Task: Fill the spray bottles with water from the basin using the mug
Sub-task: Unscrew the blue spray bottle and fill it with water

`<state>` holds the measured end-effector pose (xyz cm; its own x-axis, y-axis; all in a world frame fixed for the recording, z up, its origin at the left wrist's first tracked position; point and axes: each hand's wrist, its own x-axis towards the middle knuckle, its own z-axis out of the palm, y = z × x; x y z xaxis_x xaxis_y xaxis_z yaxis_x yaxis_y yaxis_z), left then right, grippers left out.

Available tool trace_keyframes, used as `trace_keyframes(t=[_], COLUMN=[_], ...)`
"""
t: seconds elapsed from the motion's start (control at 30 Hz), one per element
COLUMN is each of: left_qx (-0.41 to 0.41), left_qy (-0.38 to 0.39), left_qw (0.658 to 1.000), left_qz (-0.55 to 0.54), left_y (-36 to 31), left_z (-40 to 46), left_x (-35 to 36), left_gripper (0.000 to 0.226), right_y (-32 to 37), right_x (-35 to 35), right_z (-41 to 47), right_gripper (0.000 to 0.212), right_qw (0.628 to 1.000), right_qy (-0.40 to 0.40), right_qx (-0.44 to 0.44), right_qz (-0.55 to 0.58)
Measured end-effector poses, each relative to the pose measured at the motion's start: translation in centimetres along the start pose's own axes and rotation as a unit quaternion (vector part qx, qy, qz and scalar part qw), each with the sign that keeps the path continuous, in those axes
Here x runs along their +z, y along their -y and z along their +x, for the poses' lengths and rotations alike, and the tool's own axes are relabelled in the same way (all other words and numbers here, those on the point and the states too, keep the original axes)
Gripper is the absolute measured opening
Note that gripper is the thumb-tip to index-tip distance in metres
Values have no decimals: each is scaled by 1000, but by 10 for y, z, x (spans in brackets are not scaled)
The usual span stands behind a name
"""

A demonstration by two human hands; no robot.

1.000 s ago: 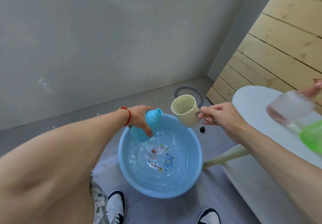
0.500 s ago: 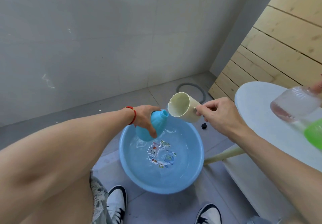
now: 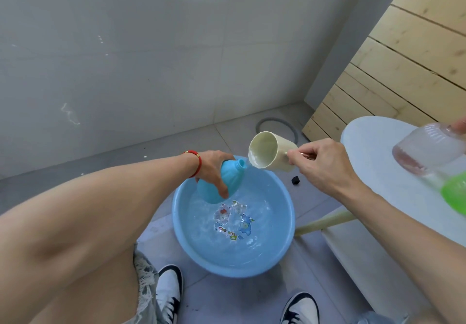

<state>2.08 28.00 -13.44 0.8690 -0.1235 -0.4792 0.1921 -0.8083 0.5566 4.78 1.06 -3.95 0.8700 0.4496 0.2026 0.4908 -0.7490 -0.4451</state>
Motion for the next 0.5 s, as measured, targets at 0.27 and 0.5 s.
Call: trace_keyframes(t=[0.27,0.5], left_qx=[-10,-14], left_qy=[13,20], left_qw=[1000,1000], left_qz=[19,14], left_y=[-2,-2], left_z=[-2,1], left_x=[0,1], left_gripper=[75,74], right_y=[1,2], right_x=[0,0], right_z=[0,1], right_gripper=[50,49], right_qw=[999,998], right_qy=[-20,-31], right_qx=[-27,-54], right_qz=[-5,-24])
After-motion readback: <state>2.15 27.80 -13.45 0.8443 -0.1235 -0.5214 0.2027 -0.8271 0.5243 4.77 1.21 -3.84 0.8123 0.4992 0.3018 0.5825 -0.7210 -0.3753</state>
